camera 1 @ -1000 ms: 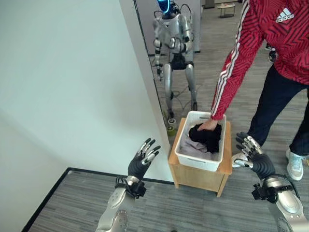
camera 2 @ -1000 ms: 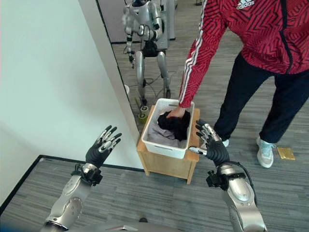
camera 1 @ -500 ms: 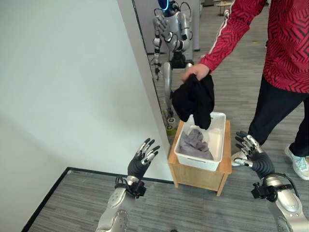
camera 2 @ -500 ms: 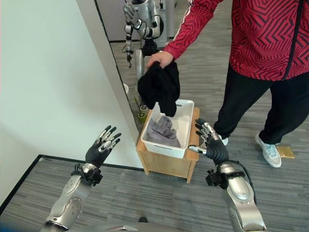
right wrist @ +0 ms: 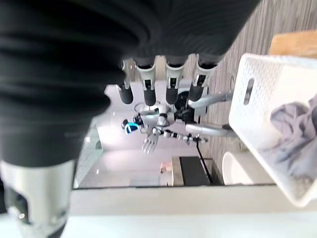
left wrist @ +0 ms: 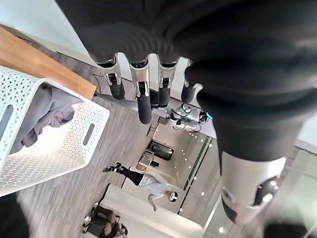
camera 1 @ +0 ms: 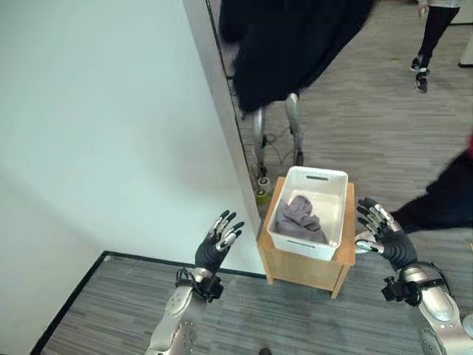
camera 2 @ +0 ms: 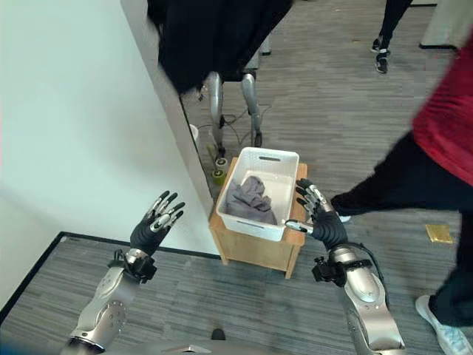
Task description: Pick up bed clothes into laundry basket.
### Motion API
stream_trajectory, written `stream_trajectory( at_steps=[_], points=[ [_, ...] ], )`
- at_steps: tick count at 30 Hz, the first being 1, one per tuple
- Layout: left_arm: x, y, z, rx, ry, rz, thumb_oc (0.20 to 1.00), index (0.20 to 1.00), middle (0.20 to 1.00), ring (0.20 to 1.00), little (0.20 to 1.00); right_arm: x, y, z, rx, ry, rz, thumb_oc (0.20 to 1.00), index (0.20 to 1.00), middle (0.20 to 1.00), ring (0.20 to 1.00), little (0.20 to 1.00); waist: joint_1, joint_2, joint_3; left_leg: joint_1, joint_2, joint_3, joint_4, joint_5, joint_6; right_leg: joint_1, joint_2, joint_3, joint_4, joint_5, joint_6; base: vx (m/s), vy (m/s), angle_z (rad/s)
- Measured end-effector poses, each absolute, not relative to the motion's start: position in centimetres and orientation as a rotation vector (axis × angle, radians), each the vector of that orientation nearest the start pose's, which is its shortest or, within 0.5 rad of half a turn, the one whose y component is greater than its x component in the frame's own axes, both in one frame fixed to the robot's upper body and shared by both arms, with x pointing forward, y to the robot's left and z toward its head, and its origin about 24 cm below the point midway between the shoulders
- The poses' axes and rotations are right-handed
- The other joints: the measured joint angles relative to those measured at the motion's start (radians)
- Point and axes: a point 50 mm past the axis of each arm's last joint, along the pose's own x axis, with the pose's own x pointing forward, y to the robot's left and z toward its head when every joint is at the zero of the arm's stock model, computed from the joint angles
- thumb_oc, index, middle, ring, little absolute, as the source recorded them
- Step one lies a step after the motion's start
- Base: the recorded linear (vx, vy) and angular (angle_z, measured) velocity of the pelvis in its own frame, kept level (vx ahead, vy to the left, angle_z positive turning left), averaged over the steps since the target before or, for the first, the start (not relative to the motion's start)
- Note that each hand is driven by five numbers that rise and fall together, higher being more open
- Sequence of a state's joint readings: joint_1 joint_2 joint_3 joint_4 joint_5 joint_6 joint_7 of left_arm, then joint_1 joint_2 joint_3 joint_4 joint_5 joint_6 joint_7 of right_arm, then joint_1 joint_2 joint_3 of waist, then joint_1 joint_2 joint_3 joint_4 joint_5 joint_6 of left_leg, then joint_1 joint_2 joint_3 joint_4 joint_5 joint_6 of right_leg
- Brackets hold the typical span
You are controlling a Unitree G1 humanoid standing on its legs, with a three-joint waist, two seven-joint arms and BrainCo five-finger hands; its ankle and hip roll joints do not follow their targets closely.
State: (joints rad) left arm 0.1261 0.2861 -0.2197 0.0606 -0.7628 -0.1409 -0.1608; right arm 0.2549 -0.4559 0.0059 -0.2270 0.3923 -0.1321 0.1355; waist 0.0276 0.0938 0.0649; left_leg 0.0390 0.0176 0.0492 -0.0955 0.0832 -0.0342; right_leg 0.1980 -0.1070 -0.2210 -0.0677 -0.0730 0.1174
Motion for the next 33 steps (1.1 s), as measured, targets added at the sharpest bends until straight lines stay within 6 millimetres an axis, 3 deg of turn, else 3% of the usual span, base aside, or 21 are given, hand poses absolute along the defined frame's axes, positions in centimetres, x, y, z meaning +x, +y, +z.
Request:
stream_trajectory(
  at_steps=[16,20,22,23,24,25,26,27,29,31,32,33],
  points=[
    [21.9,16.3,1.0,-0.495,0.097,-0.222,1.000,1.000,1.000,1.000,1.000,20.4,-21.6,6.9,-0.061,-0.086,0.184,1.000,1.000,1.000,1.000,1.000,0.015,-0.002,0.002,0.015,-0.007,-0.040,0.000,0.002,-0.001,0.052,0.005,-0.048,-0.017,-0.001,-0.004,-0.02,-0.019,0.08],
    [21.2,17.2,0.5,-0.496,0.116,-0.181,1.000,1.000,1.000,1.000,1.000,20.5,-21.4,7.1,-0.061,-0.094,0.201,1.000,1.000,1.000,1.000,1.000,0.027,-0.006,0.004,0.008,-0.002,-0.059,0.000,0.009,-0.008,0.051,0.014,-0.060,-0.023,-0.002,-0.006,-0.08,-0.060,0.10],
    [20.8,17.7,0.1,-0.496,0.134,-0.158,1.000,1.000,1.000,1.000,1.000,21.0,-21.0,7.0,-0.056,-0.096,0.216,1.000,1.000,1.000,1.000,1.000,0.061,-0.015,0.013,-0.046,0.001,-0.064,0.056,0.020,-0.018,0.028,0.024,-0.071,-0.018,-0.004,-0.010,-0.27,-0.068,0.26],
    [21.1,17.8,0.3,-0.494,0.123,-0.162,1.000,1.000,1.000,1.000,1.000,21.5,-20.6,7.3,-0.061,-0.107,0.241,1.000,1.000,1.000,1.000,1.000,0.068,-0.019,0.036,-0.110,-0.013,-0.054,0.130,0.039,-0.045,0.014,0.022,-0.095,-0.004,-0.003,-0.024,-0.17,-0.039,0.82],
    [21.7,17.7,0.6,-0.491,0.110,-0.172,1.000,1.000,1.000,1.000,1.000,21.9,-20.2,7.7,-0.074,-0.124,0.266,1.000,1.000,1.000,1.000,1.000,0.068,-0.039,0.072,-0.146,-0.028,-0.030,0.126,0.111,-0.131,0.006,0.016,-0.140,0.001,0.007,-0.047,-0.06,-0.037,1.18],
    [22.2,17.5,0.7,-0.490,0.106,-0.179,1.000,1.000,1.000,1.000,1.000,22.2,-19.8,8.2,-0.084,-0.142,0.284,1.000,1.000,1.000,1.000,1.000,0.057,-0.071,0.090,-0.159,-0.009,0.068,0.082,0.147,-0.197,-0.016,-0.011,-0.197,-0.006,0.023,-0.085,0.00,-0.023,1.13],
    [22.4,18.0,0.7,-0.480,0.108,-0.166,1.000,1.000,1.000,1.000,1.000,22.9,-18.9,9.0,-0.084,-0.177,0.319,1.000,1.000,1.000,1.000,1.000,0.067,-0.087,0.100,-0.173,0.045,0.322,0.163,0.046,-0.065,-0.016,-0.015,-0.220,-0.025,0.046,-0.091,0.03,-0.007,0.78],
    [22.3,18.6,0.4,-0.470,0.118,-0.147,1.000,1.000,1.000,1.000,1.000,23.4,-17.9,9.6,-0.072,-0.210,0.350,1.000,1.000,1.000,1.000,1.000,0.085,-0.117,0.111,-0.161,0.077,0.451,0.245,-0.002,-0.029,-0.015,-0.034,-0.238,-0.032,0.052,-0.089,-0.03,-0.005,0.59],
    [22.2,18.7,0.1,-0.465,0.134,-0.147,1.000,1.000,1.000,1.000,1.000,23.1,-17.5,10.8,-0.068,-0.266,0.362,1.000,1.000,1.000,1.000,1.000,0.076,-0.155,0.127,-0.113,0.118,0.558,0.331,-0.050,-0.035,0.011,-0.069,-0.319,-0.031,0.051,-0.082,-0.03,0.005,1.08],
    [22.3,18.4,0.2,-0.466,0.134,-0.159,1.000,1.000,1.000,1.000,1.000,22.7,-18.0,11.2,-0.069,-0.290,0.333,1.000,1.000,1.000,1.000,1.000,0.022,-0.134,0.111,-0.054,0.179,0.740,0.350,-0.092,-0.019,0.055,-0.068,-0.442,-0.029,0.033,-0.058,0.11,0.140,2.04],
    [22.2,18.0,0.1,-0.487,0.129,-0.153,1.000,1.000,1.000,1.000,1.000,22.7,-18.7,11.3,-0.093,-0.287,0.312,1.000,1.000,1.000,1.000,1.000,0.043,-0.043,0.069,-0.034,0.208,0.753,0.270,-0.099,-0.020,0.030,-0.038,-0.492,0.021,0.011,-0.018,0.34,0.378,2.94],
    [23.0,16.9,0.1,-0.505,0.137,-0.172,1.000,1.000,1.000,1.000,1.000,22.9,-19.7,10.3,-0.083,-0.245,0.232,1.000,1.000,1.000,1.000,1.000,0.023,-0.015,0.069,-0.036,0.062,0.532,0.162,-0.110,0.017,0.043,-0.131,-0.606,0.205,-0.046,0.045,0.46,0.505,2.96]
  ],
)
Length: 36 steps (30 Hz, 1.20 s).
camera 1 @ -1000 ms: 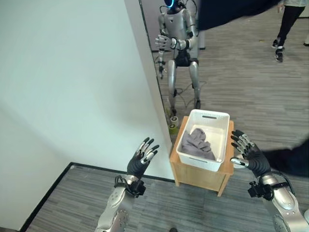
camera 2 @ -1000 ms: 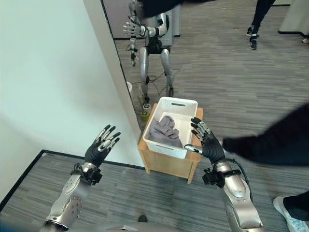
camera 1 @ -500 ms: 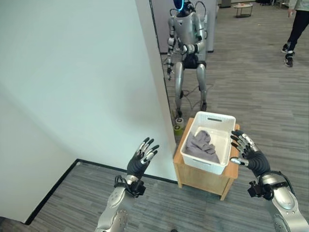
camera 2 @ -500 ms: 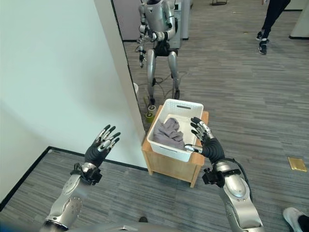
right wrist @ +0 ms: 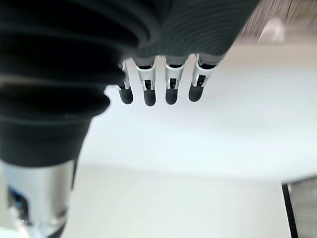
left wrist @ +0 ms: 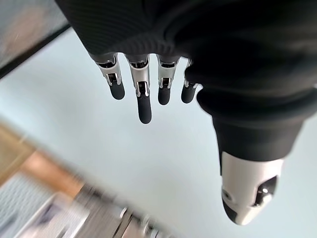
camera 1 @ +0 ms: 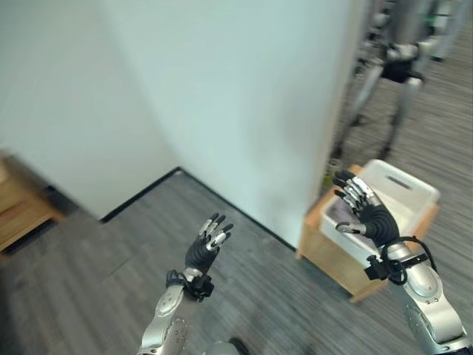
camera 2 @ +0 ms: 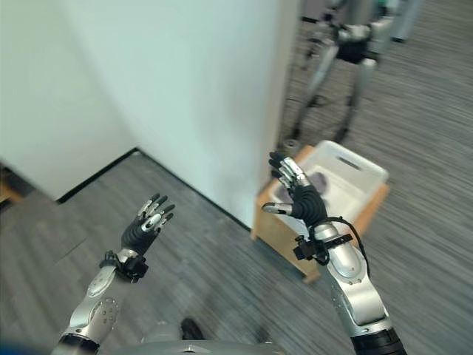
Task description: Pick up bed clothes into laundry basket.
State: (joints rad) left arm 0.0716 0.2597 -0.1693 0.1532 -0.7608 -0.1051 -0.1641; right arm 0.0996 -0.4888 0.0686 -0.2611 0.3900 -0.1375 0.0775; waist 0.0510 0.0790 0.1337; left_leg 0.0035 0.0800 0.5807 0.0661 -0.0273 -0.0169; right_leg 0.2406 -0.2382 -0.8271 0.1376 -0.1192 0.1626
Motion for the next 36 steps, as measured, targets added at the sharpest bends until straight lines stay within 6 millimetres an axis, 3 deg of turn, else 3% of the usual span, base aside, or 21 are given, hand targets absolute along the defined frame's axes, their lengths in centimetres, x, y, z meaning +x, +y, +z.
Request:
stream_trajectory(
  at_steps=[1,2,4,5,7,9,10,11,12,14,15,17,18,19,23,24,26,28,29,31,36],
  points=[
    [23.0,17.0,0.5,-0.503,0.122,-0.174,1.000,1.000,1.000,1.000,1.000,23.0,-19.9,10.1,-0.085,-0.232,0.220,1.000,1.000,1.000,1.000,1.000,-0.006,0.001,-0.017,0.014,-0.039,-0.050,-0.031,-0.013,0.059,-0.012,-0.053,0.033,0.122,-0.028,-0.016,0.32,0.382,2.59],
    [22.9,17.5,0.9,-0.496,0.101,-0.165,1.000,1.000,1.000,1.000,1.000,23.2,-19.8,10.1,-0.083,-0.237,0.215,1.000,1.000,1.000,1.000,1.000,0.019,-0.003,-0.024,0.036,-0.066,-0.060,-0.043,-0.028,0.049,-0.043,-0.121,0.109,0.258,-0.040,-0.006,0.23,0.272,1.59],
    [23.1,18.7,1.4,-0.437,0.084,-0.156,1.000,1.000,1.000,1.000,1.000,23.7,-19.3,10.4,-0.058,-0.269,0.211,1.000,1.000,1.000,1.000,1.000,0.010,-0.033,-0.001,0.058,-0.180,-0.218,-0.032,-0.015,0.150,-0.265,-0.346,0.327,0.839,0.079,-0.014,0.05,0.038,1.88],
    [23.5,19.0,1.6,-0.417,0.081,-0.155,1.000,1.000,1.000,1.000,1.000,23.8,-18.9,9.9,-0.038,-0.253,0.212,1.000,1.000,1.000,1.000,1.000,0.000,-0.042,0.023,0.066,-0.196,-0.265,-0.022,-0.017,0.159,-0.384,-0.314,0.456,0.941,0.059,-0.006,-0.06,-0.186,2.05],
    [23.6,19.9,1.2,-0.389,0.099,-0.121,1.000,1.000,1.000,1.000,1.000,24.2,-18.4,8.8,-0.028,-0.208,0.231,1.000,1.000,1.000,1.000,1.000,-0.018,-0.048,0.041,0.059,-0.202,-0.319,-0.011,-0.017,0.159,-0.561,-0.163,0.643,0.971,0.016,-0.004,0.03,-0.303,1.40],
    [23.8,19.9,1.3,-0.356,0.100,-0.126,1.000,1.000,1.000,1.000,1.000,24.1,-19.2,8.4,-0.035,-0.188,0.201,1.000,1.000,1.000,1.000,1.000,-0.023,-0.038,0.065,0.029,-0.181,-0.389,0.012,-0.032,0.137,-0.669,0.040,0.775,0.797,-0.045,-0.060,0.15,-0.354,1.88],
    [23.9,19.4,2.0,-0.376,0.064,-0.140,1.000,1.000,1.000,1.000,1.000,23.3,-20.8,7.9,-0.041,-0.173,0.134,1.000,1.000,1.000,1.000,1.000,-0.034,-0.072,0.063,0.017,-0.183,-0.354,0.043,-0.106,0.000,-0.640,-0.002,0.775,0.431,-0.013,-0.131,0.20,-0.372,2.66],
    [23.8,19.3,2.0,-0.381,0.059,-0.138,1.000,1.000,1.000,1.000,1.000,23.2,-21.7,7.5,-0.047,-0.151,0.100,1.000,1.000,1.000,1.000,1.000,-0.060,-0.086,0.060,0.019,-0.198,-0.355,0.068,-0.112,0.012,-0.598,-0.024,0.823,0.294,0.013,-0.109,0.20,-0.369,2.91],
    [23.6,19.6,1.8,-0.377,0.064,-0.121,1.000,1.000,1.000,1.000,1.000,23.3,-22.2,7.2,-0.049,-0.139,0.079,1.000,1.000,1.000,1.000,1.000,-0.070,-0.073,0.058,0.025,-0.204,-0.413,0.090,-0.110,0.134,-0.546,-0.014,0.902,0.181,0.088,-0.082,0.13,-0.355,1.84],
    [23.2,21.4,1.4,-0.376,0.062,-0.041,1.000,1.000,1.000,1.000,1.000,23.4,-22.7,6.5,-0.035,-0.116,0.064,1.000,1.000,1.000,1.000,1.000,-0.066,-0.086,0.056,0.034,-0.218,-0.517,0.122,-0.114,0.120,-0.496,0.129,1.294,0.156,0.063,-0.044,0.08,-0.374,1.56],
    [23.3,21.8,1.5,-0.376,0.052,-0.022,1.000,1.000,1.000,1.000,1.000,23.3,-23.1,6.1,-0.031,-0.097,0.044,1.000,1.000,1.000,1.000,1.000,-0.078,-0.087,0.056,0.032,-0.216,-0.575,0.129,-0.114,0.118,-0.465,0.175,1.344,0.147,0.062,-0.043,0.07,-0.232,1.74],
    [22.9,22.4,1.6,-0.382,0.042,0.007,1.000,1.000,1.000,1.000,1.000,23.2,-23.1,6.1,-0.020,-0.093,0.044,1.000,1.000,1.000,1.000,1.000,-0.057,-0.094,0.053,0.059,-0.208,-0.622,0.100,-0.109,0.111,-0.457,0.198,1.172,0.111,0.095,-0.093,0.07,-0.470,1.27],
    [21.2,22.5,0.2,-0.444,0.056,0.089,1.000,1.000,1.000,1.000,1.000,23.3,-23.3,5.8,-0.002,-0.092,0.037,1.000,1.000,1.000,1.000,1.000,-0.049,-0.114,0.026,0.104,-0.218,-0.688,0.095,-0.120,0.079,-0.426,0.174,0.983,0.081,0.162,-0.119,0.09,-0.642,1.12],
    [20.6,22.1,-0.2,-0.467,0.069,0.102,1.000,1.000,1.000,1.000,1.000,22.9,-23.8,5.6,0.014,-0.088,0.013,1.000,1.000,1.000,1.000,1.000,-0.038,-0.112,0.016,0.094,-0.207,-0.702,0.121,-0.118,0.073,-0.390,0.172,0.970,0.050,0.157,-0.095,0.01,-0.386,1.09],
    [19.0,22.0,-1.4,-0.485,0.116,0.126,1.000,1.000,1.000,1.000,1.000,22.9,-24.2,6.7,-0.007,-0.122,0.039,1.000,1.000,1.000,1.000,1.000,0.000,-0.103,0.006,0.051,-0.143,-0.685,0.137,-0.105,0.025,-0.322,0.193,0.856,-0.047,0.188,-0.143,-0.12,-0.301,0.76],
    [19.6,21.7,-1.5,-0.481,0.125,0.105,1.000,1.000,1.000,1.000,1.000,22.7,-24.4,6.9,-0.013,-0.126,0.035,1.000,1.000,1.000,1.000,1.000,-0.017,-0.115,0.012,0.020,-0.132,-0.590,0.160,-0.080,-0.012,-0.289,0.170,0.787,-0.074,0.192,-0.149,-0.07,-0.237,1.74],
    [20.7,21.7,-0.7,-0.470,0.100,0.074,1.000,1.000,1.000,1.000,1.000,22.3,-24.4,7.1,-0.002,-0.143,0.017,1.000,1.000,1.000,1.000,1.000,-0.054,-0.127,0.015,0.020,0.030,-0.097,0.244,-0.121,-0.006,-0.262,0.174,0.686,-0.090,0.150,-0.204,-0.03,-0.184,1.74],
    [21.7,21.2,-0.1,-0.465,0.084,0.036,1.000,1.000,1.000,1.000,1.000,21.9,-24.0,7.1,0.037,-0.163,-0.012,1.000,1.000,1.000,1.000,1.000,-0.072,-0.124,0.015,0.014,0.118,0.064,0.319,-0.145,-0.020,-0.251,0.178,0.611,-0.086,0.134,-0.218,-0.03,-0.047,1.46],
    [22.9,20.2,0.8,-0.465,0.060,-0.021,1.000,1.000,1.000,1.000,1.000,21.4,-24.1,7.0,0.067,-0.168,-0.052,1.000,1.000,1.000,1.000,1.000,-0.102,-0.112,0.014,-0.008,0.137,0.087,0.306,-0.145,-0.027,-0.237,0.167,0.543,-0.100,0.127,-0.208,-0.01,0.053,1.49],
    [23.3,19.6,1.4,-0.466,0.040,-0.050,1.000,1.000,1.000,1.000,1.000,21.2,-24.1,6.8,0.073,-0.162,-0.057,1.000,1.000,1.000,1.000,1.000,-0.108,-0.088,0.011,0.006,0.117,0.001,0.181,-0.137,-0.021,-0.238,0.162,0.530,-0.097,0.128,-0.189,0.00,0.057,0.68],
    [23.8,19.4,2.0,-0.464,0.021,-0.068,1.000,1.000,1.000,1.000,1.000,20.3,-24.0,6.4,0.062,-0.137,-0.044,1.000,1.000,1.000,1.000,1.000,-0.127,-0.071,-0.004,0.018,0.017,-0.063,0.049,-0.068,0.012,-0.254,0.095,0.498,-0.087,0.141,-0.137,0.01,0.062,0.31]
  ],
)
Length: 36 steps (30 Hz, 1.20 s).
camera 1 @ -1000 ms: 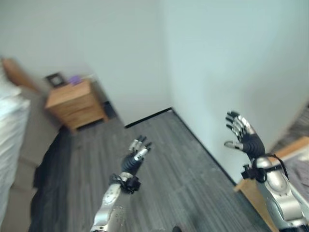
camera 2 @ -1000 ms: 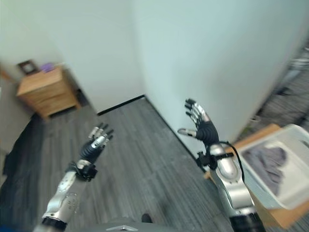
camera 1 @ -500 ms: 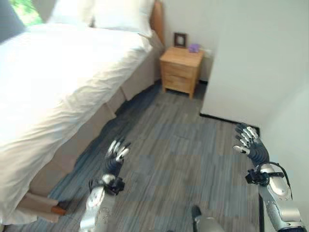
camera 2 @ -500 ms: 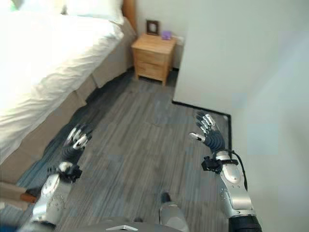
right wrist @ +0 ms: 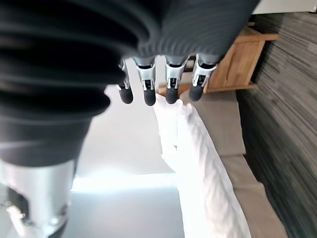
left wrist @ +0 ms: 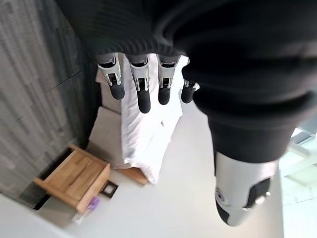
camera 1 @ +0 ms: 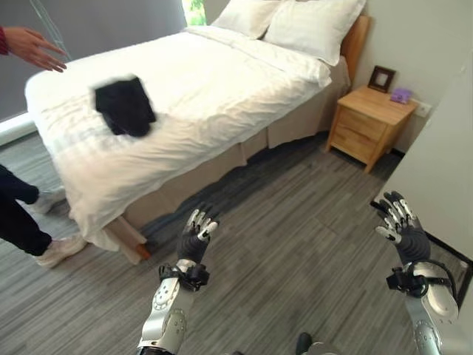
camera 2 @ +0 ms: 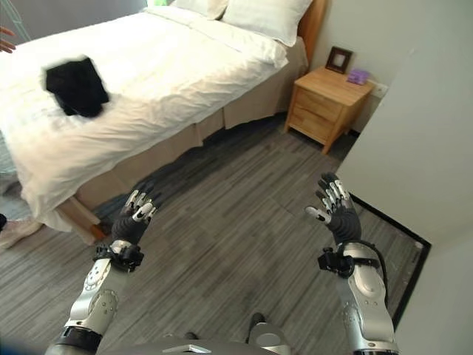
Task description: Pick up bed clothes into laundry basket.
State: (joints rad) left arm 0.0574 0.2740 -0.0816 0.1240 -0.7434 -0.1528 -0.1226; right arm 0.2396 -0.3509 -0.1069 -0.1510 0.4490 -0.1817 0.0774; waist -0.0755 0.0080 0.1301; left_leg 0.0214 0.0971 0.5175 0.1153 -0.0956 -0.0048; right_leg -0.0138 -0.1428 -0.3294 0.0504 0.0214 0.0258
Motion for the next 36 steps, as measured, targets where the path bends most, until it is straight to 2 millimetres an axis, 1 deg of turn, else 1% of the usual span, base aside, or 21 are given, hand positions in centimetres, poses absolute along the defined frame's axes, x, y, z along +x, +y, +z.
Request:
stream_trajectory(
  at_steps=[2,5,7,9,12,17,19,21,23,24,25,27,28,29,30,31,32,33,34,35,36],
  points=[
    [23.1,19.8,1.5,-0.457,0.044,-0.051,1.000,1.000,1.000,1.000,1.000,20.4,-23.7,6.4,0.040,-0.128,-0.018,1.000,1.000,1.000,1.000,1.000,-0.001,0.000,-0.008,0.014,-0.025,-0.001,-0.029,0.021,0.030,0.003,-0.017,-0.002,-0.011,0.017,0.019,-0.01,0.067,0.09],
    [22.4,20.1,0.9,-0.455,0.069,-0.035,1.000,1.000,1.000,1.000,1.000,20.6,-22.9,6.2,0.028,-0.115,0.038,1.000,1.000,1.000,1.000,1.000,0.004,-0.001,-0.011,0.034,-0.046,0.000,-0.059,0.030,0.042,0.017,-0.026,-0.001,-0.030,0.033,0.039,-0.01,0.057,0.02],
    [22.2,20.2,0.6,-0.455,0.079,-0.030,1.000,1.000,1.000,1.000,1.000,20.6,-22.2,5.9,0.035,-0.100,0.079,1.000,1.000,1.000,1.000,1.000,0.008,-0.003,-0.016,0.039,-0.052,0.000,-0.069,0.031,0.044,0.023,-0.028,-0.002,-0.039,0.039,0.044,0.00,0.053,0.02],
    [22.2,20.1,0.7,-0.454,0.079,-0.031,1.000,1.000,1.000,1.000,1.000,20.6,-22.1,5.9,0.034,-0.096,0.088,1.000,1.000,1.000,1.000,1.000,0.016,-0.005,-0.018,0.052,-0.060,0.000,-0.084,0.036,0.049,0.036,-0.027,-0.002,-0.054,0.054,0.047,0.00,0.052,-0.02],
    [22.2,20.1,0.7,-0.451,0.076,-0.031,1.000,1.000,1.000,1.000,1.000,20.5,-22.0,5.5,0.023,-0.074,0.093,1.000,1.000,1.000,1.000,1.000,0.023,-0.007,-0.046,0.060,-0.064,0.000,-0.098,0.040,0.049,0.042,-0.025,-0.002,-0.067,0.055,0.050,0.01,0.035,-0.01],
    [22.2,20.2,0.7,-0.448,0.075,-0.028,1.000,1.000,1.000,1.000,1.000,20.5,-21.1,5.0,0.028,-0.046,0.139,1.000,1.000,1.000,1.000,1.000,0.025,-0.024,-0.055,0.068,-0.064,0.000,-0.112,0.040,0.048,0.047,-0.024,-0.001,-0.068,0.050,0.052,0.01,0.026,-0.01],
    [22.1,20.3,0.7,-0.444,0.077,-0.020,1.000,1.000,1.000,1.000,1.000,20.5,-20.8,4.9,0.018,-0.037,0.156,1.000,1.000,1.000,1.000,1.000,0.033,-0.029,-0.058,0.064,-0.067,0.002,-0.112,0.036,0.041,0.040,-0.027,0.001,-0.065,0.048,0.049,0.01,0.070,-0.03],
    [21.8,20.8,0.6,-0.439,0.079,0.003,1.000,1.000,1.000,1.000,1.000,20.6,-20.7,4.8,-0.005,-0.023,0.175,1.000,1.000,1.000,1.000,1.000,0.037,-0.031,-0.060,0.058,-0.070,0.004,-0.111,0.035,0.041,0.035,-0.030,0.004,-0.063,0.048,0.049,0.01,0.115,-0.04],
    [21.7,21.8,0.7,-0.433,0.068,0.055,1.000,1.000,1.000,1.000,1.000,20.9,-20.8,5.0,-0.017,-0.030,0.179,1.000,1.000,1.000,1.000,1.000,0.054,-0.037,-0.060,0.045,-0.074,0.003,-0.109,0.037,0.045,0.017,-0.036,0.004,-0.053,0.049,0.050,0.04,0.170,0.04],
    [21.4,22.6,0.6,-0.426,0.070,0.095,1.000,1.000,1.000,1.000,1.000,21.4,-20.7,5.3,-0.023,-0.043,0.186,1.000,1.000,1.000,1.000,1.000,0.066,-0.037,-0.059,0.044,-0.081,-0.005,-0.110,0.042,0.053,0.015,-0.044,-0.001,-0.042,0.047,0.055,0.07,0.235,0.16],
    [21.4,22.7,0.7,-0.418,0.070,0.098,1.000,1.000,1.000,1.000,1.000,21.8,-20.6,5.6,-0.038,-0.056,0.188,1.000,1.000,1.000,1.000,1.000,0.076,-0.036,-0.058,0.043,-0.087,-0.011,-0.113,0.041,0.055,0.013,-0.051,-0.005,-0.026,0.044,0.060,0.08,0.273,0.20],
    [21.6,22.8,0.8,-0.394,0.062,0.105,1.000,1.000,1.000,1.000,1.000,22.6,-20.5,6.2,-0.052,-0.084,0.185,1.000,1.000,1.000,1.000,1.000,0.079,-0.033,-0.054,0.033,-0.105,-0.040,-0.116,0.034,0.066,-0.010,-0.083,-0.023,0.054,0.025,0.081,0.08,0.241,0.42],
    [21.6,22.8,0.9,-0.378,0.059,0.111,1.000,1.000,1.000,1.000,1.000,23.0,-20.4,6.6,-0.055,-0.101,0.188,1.000,1.000,1.000,1.000,1.000,0.079,-0.031,-0.047,0.036,-0.120,-0.059,-0.117,0.027,0.081,-0.027,-0.110,-0.029,0.120,0.003,0.094,0.09,0.264,0.62],
    [21.8,22.8,0.9,-0.365,0.060,0.120,1.000,1.000,1.000,1.000,1.000,23.4,-20.3,7.0,-0.061,-0.122,0.193,1.000,1.000,1.000,1.000,1.000,0.080,-0.021,-0.035,0.037,-0.134,-0.077,-0.113,0.023,0.096,-0.065,-0.141,-0.032,0.224,-0.007,0.107,0.10,0.254,0.65],
    [21.9,22.8,1.1,-0.342,0.056,0.121,1.000,1.000,1.000,1.000,1.000,23.8,-19.9,7.5,-0.063,-0.142,0.206,1.000,1.000,1.000,1.000,1.000,0.080,-0.011,-0.019,0.037,-0.147,-0.096,-0.110,0.019,0.114,-0.113,-0.183,-0.028,0.350,-0.008,0.109,0.10,0.193,0.66],
    [22.2,22.8,1.3,-0.334,0.044,0.127,1.000,1.000,1.000,1.000,1.000,24.0,-19.5,7.6,-0.061,-0.151,0.223,1.000,1.000,1.000,1.000,1.000,0.081,-0.015,-0.002,0.044,-0.169,-0.114,-0.105,0.016,0.135,-0.159,-0.229,-0.011,0.468,-0.006,0.107,0.04,0.114,0.63],
    [22.4,22.9,1.5,-0.329,0.035,0.132,1.000,1.000,1.000,1.000,1.000,24.1,-19.1,7.6,-0.059,-0.149,0.239,1.000,1.000,1.000,1.000,1.000,0.078,-0.022,0.018,0.059,-0.187,-0.129,-0.103,0.013,0.145,-0.194,-0.259,0.018,0.553,0.000,0.101,0.00,0.046,0.63],
    [22.4,23.0,1.6,-0.316,0.032,0.140,1.000,1.000,1.000,1.000,1.000,23.9,-18.5,7.2,-0.053,-0.135,0.261,1.000,1.000,1.000,1.000,1.000,0.080,-0.029,0.032,0.072,-0.203,-0.150,-0.102,0.012,0.161,-0.235,-0.272,0.070,0.642,-0.004,0.114,0.02,0.035,0.61],
    [22.4,23.2,1.7,-0.299,0.030,0.145,1.000,1.000,1.000,1.000,1.000,23.7,-18.1,6.8,-0.048,-0.120,0.281,1.000,1.000,1.000,1.000,1.000,0.082,-0.029,0.037,0.066,-0.205,-0.157,-0.101,0.023,0.165,-0.273,-0.255,0.104,0.667,-0.025,0.115,0.05,0.020,0.62],
    [22.4,23.4,1.8,-0.291,0.026,0.147,1.000,1.000,1.000,1.000,1.000,23.5,-18.1,6.6,-0.047,-0.112,0.284,1.000,1.000,1.000,1.000,1.000,0.081,-0.025,0.040,0.053,-0.205,-0.165,-0.101,0.027,0.170,-0.288,-0.229,0.109,0.649,-0.027,0.112,0.27,-0.004,0.56],
    [22.4,23.7,2.0,-0.285,0.018,0.160,1.000,1.000,1.000,1.000,1.000,23.4,-18.3,6.6,-0.047,-0.107,0.275,1.000,1.000,1.000,1.000,1.000,0.082,-0.022,0.060,0.050,-0.210,-0.192,-0.096,0.015,0.162,-0.316,-0.192,0.097,0.586,-0.033,0.110,0.33,-0.066,0.40]
  ],
)
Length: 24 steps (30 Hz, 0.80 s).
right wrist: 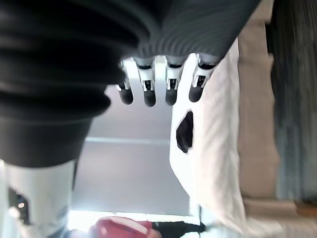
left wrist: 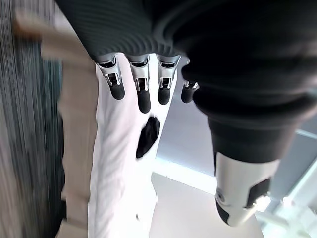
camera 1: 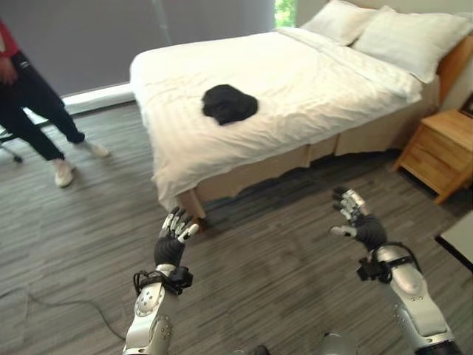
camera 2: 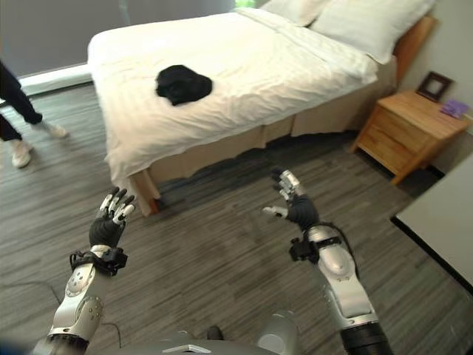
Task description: Pick up bed clothes into laundry basket.
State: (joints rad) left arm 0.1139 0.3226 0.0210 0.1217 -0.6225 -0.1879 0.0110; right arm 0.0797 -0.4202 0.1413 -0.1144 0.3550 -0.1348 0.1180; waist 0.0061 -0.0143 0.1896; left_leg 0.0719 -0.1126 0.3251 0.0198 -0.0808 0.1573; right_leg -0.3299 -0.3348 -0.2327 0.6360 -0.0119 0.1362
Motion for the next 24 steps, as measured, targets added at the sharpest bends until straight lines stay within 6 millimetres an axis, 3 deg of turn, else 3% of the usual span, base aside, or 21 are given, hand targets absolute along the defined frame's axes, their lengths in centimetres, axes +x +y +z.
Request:
stream_trajectory(
  at_steps=[1,2,3,4,5,6,7,8,10,11,12,13,14,15,16,17,18,19,22,23,24],
  points=[
    [22.4,23.7,2.0,-0.285,0.019,0.167,1.000,1.000,1.000,1.000,1.000,23.4,-18.4,6.6,-0.050,-0.106,0.272,1.000,1.000,1.000,1.000,1.000,-0.003,0.005,0.010,0.001,-0.001,-0.005,0.000,-0.004,-0.001,-0.010,0.016,-0.010,-0.039,-0.001,-0.002,0.48,-0.093,0.27],
    [22.8,23.2,2.0,-0.293,0.016,0.154,1.000,1.000,1.000,1.000,1.000,23.2,-18.7,6.5,-0.052,-0.100,0.265,1.000,1.000,1.000,1.000,1.000,-0.011,0.019,0.023,-0.019,0.001,-0.038,0.011,-0.005,-0.002,-0.030,0.068,0.010,-0.118,-0.008,-0.004,0.41,-0.099,0.59],
    [24.0,22.8,2.5,-0.291,-0.002,0.132,1.000,1.000,1.000,1.000,1.000,22.7,-19.2,6.3,-0.047,-0.089,0.247,1.000,1.000,1.000,1.000,1.000,-0.044,0.030,0.028,-0.050,0.007,-0.084,0.021,-0.010,-0.013,-0.027,0.128,0.064,-0.286,-0.012,-0.004,0.42,-0.098,1.03],
    [25.2,22.3,2.9,-0.285,-0.014,0.105,1.000,1.000,1.000,1.000,1.000,22.5,-19.4,5.9,-0.046,-0.069,0.237,1.000,1.000,1.000,1.000,1.000,-0.068,0.027,0.043,-0.054,-0.002,-0.119,0.003,-0.017,-0.053,-0.025,0.163,0.107,-0.439,0.000,0.004,0.43,-0.105,1.20],
    [25.9,21.9,3.0,-0.283,-0.014,0.094,1.000,1.000,1.000,1.000,1.000,22.5,-19.5,5.6,-0.043,-0.054,0.233,1.000,1.000,1.000,1.000,1.000,-0.087,0.015,0.052,-0.047,-0.008,-0.107,-0.002,-0.037,-0.094,-0.026,0.169,0.124,-0.528,0.011,0.000,0.30,-0.074,0.97],
    [26.8,21.5,3.3,-0.282,-0.018,0.081,1.000,1.000,1.000,1.000,1.000,22.3,-19.4,5.2,-0.031,-0.043,0.227,1.000,1.000,1.000,1.000,1.000,-0.106,-0.013,0.068,-0.039,-0.006,-0.040,0.032,-0.078,-0.113,-0.019,0.158,0.137,-0.623,0.036,0.012,0.48,-0.121,1.25],
    [27.3,21.1,3.9,-0.281,-0.037,0.060,1.000,1.000,1.000,1.000,1.000,21.9,-19.5,5.2,-0.028,-0.039,0.225,1.000,1.000,1.000,1.000,1.000,-0.157,-0.033,0.084,-0.030,-0.020,-0.051,0.085,-0.083,-0.007,0.001,0.133,0.122,-0.654,0.072,0.014,0.33,-0.086,1.04],
    [27.0,21.0,3.8,-0.281,-0.039,0.055,1.000,1.000,1.000,1.000,1.000,21.7,-19.4,5.0,-0.025,-0.027,0.226,1.000,1.000,1.000,1.000,1.000,-0.156,-0.049,0.082,-0.005,-0.036,-0.043,0.088,-0.102,-0.019,-0.003,0.130,0.117,-0.650,0.096,-0.016,0.51,-0.165,0.99],
    [26.3,19.2,3.2,-0.332,-0.029,0.017,1.000,1.000,1.000,1.000,1.000,20.7,-21.0,4.7,-0.041,-0.009,0.166,1.000,1.000,1.000,1.000,1.000,-0.183,-0.017,0.055,0.050,-0.048,-0.116,0.093,-0.162,-0.042,-0.002,0.173,0.103,-0.495,0.120,-0.042,0.55,-0.274,0.62],
    [25.5,19.0,2.2,-0.355,0.010,0.030,1.000,1.000,1.000,1.000,1.000,21.3,-21.1,4.3,-0.033,-0.002,0.153,1.000,1.000,1.000,1.000,1.000,-0.169,0.012,0.044,0.081,-0.027,-0.117,0.140,-0.191,-0.112,0.046,0.237,0.049,-0.400,0.086,-0.105,0.60,-0.516,0.62],
    [25.4,18.6,1.6,-0.397,0.027,0.045,1.000,1.000,1.000,1.000,1.000,22.0,-21.5,3.6,-0.027,0.029,0.124,1.000,1.000,1.000,1.000,1.000,-0.176,0.012,0.050,-0.059,0.014,-0.109,0.519,-0.183,-0.156,0.108,0.252,0.036,-0.369,0.003,-0.195,0.40,-0.507,0.44],
    [25.3,17.9,1.6,-0.451,0.028,0.043,1.000,1.000,1.000,1.000,1.000,22.3,-22.2,3.8,-0.042,0.030,0.109,1.000,1.000,1.000,1.000,1.000,-0.177,0.022,0.046,-0.232,0.081,-0.085,0.852,-0.017,-0.296,0.142,0.251,0.013,-0.351,-0.038,-0.233,0.35,-0.450,0.51],
    [25.6,17.1,2.0,-0.474,0.017,0.013,1.000,1.000,1.000,1.000,1.000,22.4,-22.9,4.3,-0.031,0.013,0.086,1.000,1.000,1.000,1.000,1.000,-0.147,0.013,0.050,-0.365,0.155,-0.052,1.057,0.325,-0.348,0.162,0.234,0.017,-0.339,-0.069,-0.252,0.28,-0.254,0.16],
    [25.6,16.6,2.3,-0.469,0.011,-0.019,1.000,1.000,1.000,1.000,1.000,22.4,-23.4,4.6,-0.018,-0.003,0.061,1.000,1.000,1.000,1.000,1.000,-0.117,0.016,0.043,-0.436,0.257,0.025,1.155,0.443,-0.333,0.189,0.241,0.014,-0.365,-0.079,-0.255,0.31,-0.193,-0.07],
    [25.7,16.7,2.8,-0.449,-0.003,-0.044,1.000,1.000,1.000,1.000,1.000,22.9,-23.4,4.8,-0.004,-0.021,0.036,1.000,1.000,1.000,1.000,1.000,-0.098,0.020,0.041,-0.512,0.339,0.068,1.199,0.353,-0.296,0.233,0.245,0.018,-0.384,-0.091,-0.244,0.35,-0.146,-0.18],
    [25.7,17.1,2.7,-0.438,0.000,-0.037,1.000,1.000,1.000,1.000,1.000,23.3,-23.2,5.1,-0.002,-0.033,0.035,1.000,1.000,1.000,1.000,1.000,-0.093,-0.004,0.049,-0.530,0.353,0.070,1.125,0.277,-0.274,0.271,0.231,0.022,-0.407,-0.100,-0.241,0.63,-0.016,-0.35],
    [25.4,18.5,1.9,-0.439,0.025,0.026,1.000,1.000,1.000,1.000,1.000,23.4,-21.7,5.7,0.004,-0.061,0.098,1.000,1.000,1.000,1.000,1.000,-0.087,-0.023,0.045,-0.471,0.390,0.077,0.725,0.257,-0.234,0.367,0.209,-0.018,-0.412,-0.110,-0.191,0.54,0.092,-0.54],
    [24.9,18.9,1.0,-0.420,0.064,0.033,1.000,1.000,1.000,1.000,1.000,22.4,-21.4,5.6,0.013,-0.066,0.113,1.000,1.000,1.000,1.000,1.000,-0.087,-0.021,0.002,-0.423,0.425,0.073,0.492,0.250,-0.225,0.434,0.204,-0.045,-0.471,-0.153,-0.144,0.55,0.187,-0.43],
    [24.8,18.5,0.4,-0.416,0.097,0.029,1.000,1.000,1.000,1.000,1.000,21.3,-21.9,4.8,-0.006,-0.019,0.095,1.000,1.000,1.000,1.000,1.000,-0.117,0.030,-0.026,-0.321,0.359,0.003,0.075,0.305,-0.147,0.504,0.208,-0.050,-0.490,-0.181,-0.073,0.37,0.155,0.09],
    [24.5,18.5,0.0,-0.422,0.109,0.036,1.000,1.000,1.000,1.000,1.000,21.2,-22.0,4.7,-0.018,-0.010,0.103,1.000,1.000,1.000,1.000,1.000,-0.113,0.042,-0.033,-0.273,0.317,-0.070,-0.041,0.302,-0.143,0.524,0.203,-0.034,-0.493,-0.191,-0.058,0.41,0.108,-0.30],
    [24.1,18.5,-0.3,-0.425,0.123,0.044,1.000,1.000,1.000,1.000,1.000,21.2,-22.1,4.8,-0.034,-0.008,0.114,1.000,1.000,1.000,1.000,1.000,-0.105,0.076,-0.047,-0.224,0.306,-0.117,-0.075,0.265,-0.094,0.549,0.212,-0.017,-0.499,-0.204,-0.035,0.40,0.095,-0.35]
  ],
)
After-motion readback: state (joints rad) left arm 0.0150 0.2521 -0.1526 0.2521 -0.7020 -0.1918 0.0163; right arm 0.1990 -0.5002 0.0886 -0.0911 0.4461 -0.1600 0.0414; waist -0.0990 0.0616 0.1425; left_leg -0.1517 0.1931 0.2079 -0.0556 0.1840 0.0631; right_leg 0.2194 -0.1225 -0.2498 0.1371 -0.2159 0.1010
